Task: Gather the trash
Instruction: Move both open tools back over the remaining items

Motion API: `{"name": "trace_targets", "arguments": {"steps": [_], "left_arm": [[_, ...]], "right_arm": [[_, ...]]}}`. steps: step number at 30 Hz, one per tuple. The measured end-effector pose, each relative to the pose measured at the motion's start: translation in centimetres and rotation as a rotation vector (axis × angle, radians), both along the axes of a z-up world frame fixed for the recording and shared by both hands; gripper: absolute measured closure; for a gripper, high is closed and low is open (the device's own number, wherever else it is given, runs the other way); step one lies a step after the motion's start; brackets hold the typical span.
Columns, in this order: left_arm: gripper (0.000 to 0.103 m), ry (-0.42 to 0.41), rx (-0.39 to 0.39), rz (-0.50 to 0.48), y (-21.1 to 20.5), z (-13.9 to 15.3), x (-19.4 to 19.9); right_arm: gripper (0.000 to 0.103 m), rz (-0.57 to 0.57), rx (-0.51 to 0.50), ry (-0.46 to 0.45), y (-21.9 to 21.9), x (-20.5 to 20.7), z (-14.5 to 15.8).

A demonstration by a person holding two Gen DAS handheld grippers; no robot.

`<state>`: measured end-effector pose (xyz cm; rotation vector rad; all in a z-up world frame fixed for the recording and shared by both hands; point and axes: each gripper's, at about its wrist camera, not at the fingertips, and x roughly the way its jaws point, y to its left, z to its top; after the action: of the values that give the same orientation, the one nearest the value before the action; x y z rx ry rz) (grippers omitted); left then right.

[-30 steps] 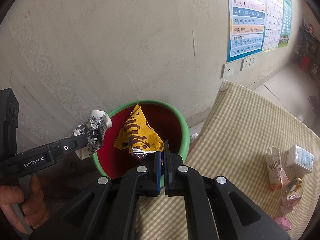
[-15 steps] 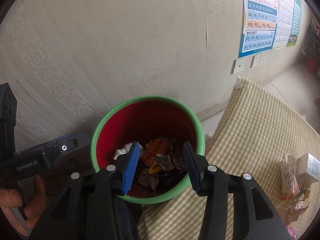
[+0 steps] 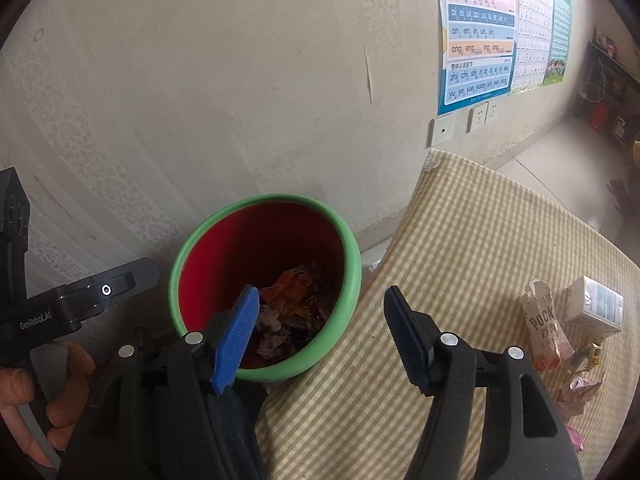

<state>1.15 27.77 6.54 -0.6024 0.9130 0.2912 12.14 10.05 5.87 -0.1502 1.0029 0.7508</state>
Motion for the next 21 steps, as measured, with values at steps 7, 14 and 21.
{"name": "trace_targets", "arguments": {"steps": [7, 14, 21], "left_arm": [[0.006, -0.017, 0.01, -0.076, -4.5, 1.1, 0.3], [0.006, -0.03, 0.022, -0.16, -9.0, 1.9, 1.0], [0.006, -0.03, 0.035, -0.224, -12.4, 2.2, 2.1]], "right_arm": [[0.038, -0.068, 0.008, -0.013, -4.5, -0.9, 0.9], [0.037, -0.155, 0.013, -0.022, -9.7, -1.4, 1.6], [0.037, -0.227, 0.016, -0.035, -14.3, -1.6, 2.1]]}}
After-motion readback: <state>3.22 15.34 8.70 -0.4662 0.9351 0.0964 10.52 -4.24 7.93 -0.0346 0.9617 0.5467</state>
